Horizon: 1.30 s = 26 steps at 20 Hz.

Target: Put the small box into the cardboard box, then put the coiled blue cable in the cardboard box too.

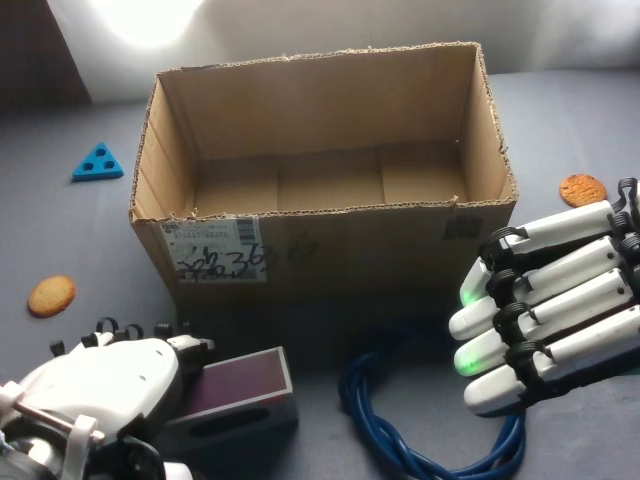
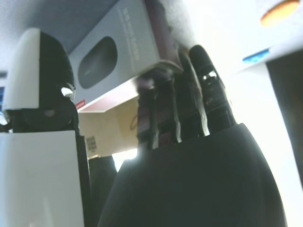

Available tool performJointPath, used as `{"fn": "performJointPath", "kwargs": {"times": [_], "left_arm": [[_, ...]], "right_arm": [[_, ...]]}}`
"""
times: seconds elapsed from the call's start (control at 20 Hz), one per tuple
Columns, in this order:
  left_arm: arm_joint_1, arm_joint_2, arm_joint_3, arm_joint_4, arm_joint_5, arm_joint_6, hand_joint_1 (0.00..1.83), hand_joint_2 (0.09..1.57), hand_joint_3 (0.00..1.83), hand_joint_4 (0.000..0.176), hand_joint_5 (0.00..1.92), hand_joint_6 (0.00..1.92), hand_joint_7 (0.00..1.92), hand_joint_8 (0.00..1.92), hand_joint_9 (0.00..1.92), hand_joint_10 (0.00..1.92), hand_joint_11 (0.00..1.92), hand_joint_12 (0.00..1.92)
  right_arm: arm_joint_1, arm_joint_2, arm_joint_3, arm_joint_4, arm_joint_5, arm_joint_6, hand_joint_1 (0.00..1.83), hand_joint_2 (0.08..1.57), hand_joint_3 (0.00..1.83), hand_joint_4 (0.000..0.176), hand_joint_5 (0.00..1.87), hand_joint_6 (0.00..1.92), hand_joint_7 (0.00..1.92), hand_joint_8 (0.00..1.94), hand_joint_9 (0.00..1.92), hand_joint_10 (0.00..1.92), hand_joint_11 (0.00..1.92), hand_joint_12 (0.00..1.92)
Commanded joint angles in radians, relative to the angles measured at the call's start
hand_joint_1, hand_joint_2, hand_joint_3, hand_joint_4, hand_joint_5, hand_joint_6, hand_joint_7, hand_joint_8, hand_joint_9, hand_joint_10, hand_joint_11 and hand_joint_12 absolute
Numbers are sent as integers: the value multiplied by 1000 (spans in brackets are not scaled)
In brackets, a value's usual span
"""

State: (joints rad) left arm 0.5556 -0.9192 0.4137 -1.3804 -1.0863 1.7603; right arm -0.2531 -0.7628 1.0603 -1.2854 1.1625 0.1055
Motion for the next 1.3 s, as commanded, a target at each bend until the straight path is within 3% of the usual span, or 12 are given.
{"fn": "performJointPath", "kwargs": {"times": [0.0,0.4,0.65,0.8,0.85,0.95,1.0,1.05,1.25], "left_arm": [[-7,-3,4,54,-56,1,1234,998,4,0,325,1,310,3,244,7,0,687],[-11,-60,32,53,-56,2,1267,1011,4,0,343,3,345,4,281,5,0,797],[-4,-69,38,54,-56,3,1301,1022,5,0,335,0,317,0,244,0,0,723],[-1,-69,42,55,-56,3,1303,1054,7,0,385,10,365,10,299,12,0,866],[-1,-69,43,55,-56,3,1312,1056,3,0,426,9,413,8,347,14,0,933],[-1,-69,43,55,-60,3,1368,1086,3,0,746,26,772,18,744,48,338,882],[-1,-69,43,55,-62,3,1366,1123,0,0,844,923,947,703,843,990,576,804],[-1,-69,43,55,-62,3,1370,1119,1,0,889,1067,980,862,892,1139,724,846],[-2,-70,38,59,-84,3,1374,1109,0,0,918,1110,985,900,952,1083,885,927]], "right_arm": [[14,10,-1,82,75,6,191,1114,0,0,370,3,376,3,351,4,0,947],[15,10,-1,82,81,6,193,1118,2,0,383,0,393,0,368,0,0,995],[15,10,-2,82,84,7,197,1115,0,0,399,8,391,4,358,3,0,977],[15,10,-2,82,86,7,195,1120,1,0,371,2,376,4,347,3,0,957],[15,10,-3,82,86,7,211,1117,0,0,375,3,375,3,346,2,0,950],[15,10,-3,82,87,7,244,1110,0,0,395,5,401,7,383,12,12,986],[15,10,-3,82,87,7,190,1136,6,0,282,0,304,1,295,2,2,834],[15,10,-3,82,87,7,192,1142,4,0,253,0,280,0,271,0,0,784],[15,10,-3,82,88,7,179,1116,0,0,312,11,329,7,318,10,0,879]]}}
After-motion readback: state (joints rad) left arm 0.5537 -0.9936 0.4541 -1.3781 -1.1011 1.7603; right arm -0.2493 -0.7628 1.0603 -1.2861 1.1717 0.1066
